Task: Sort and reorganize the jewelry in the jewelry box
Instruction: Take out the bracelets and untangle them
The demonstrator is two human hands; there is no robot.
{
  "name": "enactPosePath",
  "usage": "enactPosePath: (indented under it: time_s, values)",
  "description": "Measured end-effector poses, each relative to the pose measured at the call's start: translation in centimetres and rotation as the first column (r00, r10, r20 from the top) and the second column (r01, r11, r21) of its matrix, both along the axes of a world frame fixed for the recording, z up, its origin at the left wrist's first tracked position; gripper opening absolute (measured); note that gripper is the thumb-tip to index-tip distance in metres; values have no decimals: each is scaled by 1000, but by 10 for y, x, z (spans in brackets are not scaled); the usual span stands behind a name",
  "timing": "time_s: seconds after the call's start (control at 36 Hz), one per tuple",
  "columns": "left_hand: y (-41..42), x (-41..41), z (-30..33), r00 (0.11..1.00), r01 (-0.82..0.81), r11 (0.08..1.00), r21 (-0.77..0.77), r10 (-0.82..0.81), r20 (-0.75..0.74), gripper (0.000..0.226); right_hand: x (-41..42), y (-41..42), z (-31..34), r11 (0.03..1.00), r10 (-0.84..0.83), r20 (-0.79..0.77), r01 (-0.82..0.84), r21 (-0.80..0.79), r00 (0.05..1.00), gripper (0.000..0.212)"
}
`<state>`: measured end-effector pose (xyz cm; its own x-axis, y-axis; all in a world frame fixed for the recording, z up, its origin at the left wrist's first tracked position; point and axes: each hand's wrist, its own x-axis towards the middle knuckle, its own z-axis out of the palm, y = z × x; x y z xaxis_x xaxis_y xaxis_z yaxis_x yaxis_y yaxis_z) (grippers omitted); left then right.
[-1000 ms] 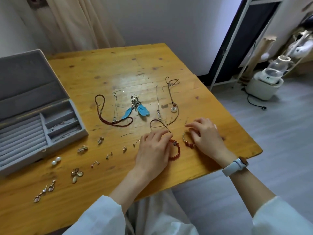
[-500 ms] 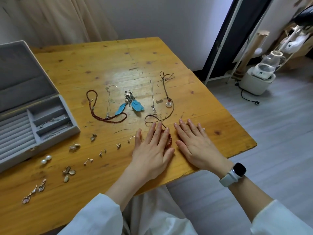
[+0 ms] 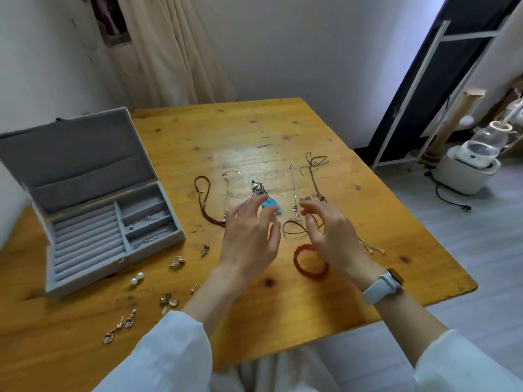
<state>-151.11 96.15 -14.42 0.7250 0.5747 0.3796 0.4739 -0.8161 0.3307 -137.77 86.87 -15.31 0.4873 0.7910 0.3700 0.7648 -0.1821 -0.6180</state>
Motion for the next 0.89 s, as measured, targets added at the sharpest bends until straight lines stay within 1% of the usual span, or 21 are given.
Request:
enactPosePath:
  time_s: [0.08,0.14,0.22,0.31,0.39,0.47,0.56,0.64,0.69,0.81,0.83,0.86,0.89]
  values:
    - [34,-24,13,993,-121,993,-5,121,13,30,-18,41,5,994,107,25,-107,-24,994,28]
    - [56,-47,17,977,-213,977,-18,212,-24,33,-35,69,8,977,204,30,-202,-73,978,31]
    - [84,-88,13,930,-361,932,-40,356,-94,38,-60,109,13,937,338,94,-326,-127,936,32]
    - [107,-129,3,858,-496,867,-44,481,-179,40,-82,146,18,909,402,146,-376,-178,904,29]
    - [126,-162,-7,804,-573,814,-95,535,-258,45,-106,179,18,898,429,217,-389,-206,877,25]
    - [134,-180,-16,776,-615,774,-154,558,-294,47,-129,206,15,884,445,274,-369,-288,852,25]
    - [135,-180,-22,762,-623,771,-129,562,-323,48,-146,224,12,859,456,327,-313,-404,828,23]
    - [133,-177,-23,750,-633,766,-113,570,-336,50,-155,238,10,812,462,324,-247,-529,826,22]
    - [133,-178,-24,748,-634,765,-110,572,-336,50,-158,244,11,788,471,317,-231,-571,823,21]
    - [132,-179,-23,748,-633,768,-99,574,-332,50,-157,245,14,747,527,348,-226,-626,776,22]
    - [132,-178,-23,748,-633,768,-98,574,-333,50,-154,244,13,744,532,330,-244,-622,780,22]
    - [131,-179,-23,750,-631,770,-98,573,-329,50,-151,243,13,750,528,274,-289,-595,804,21]
    - [131,-179,-22,755,-628,771,-101,574,-317,50,-148,242,12,761,513,164,-357,-542,843,20]
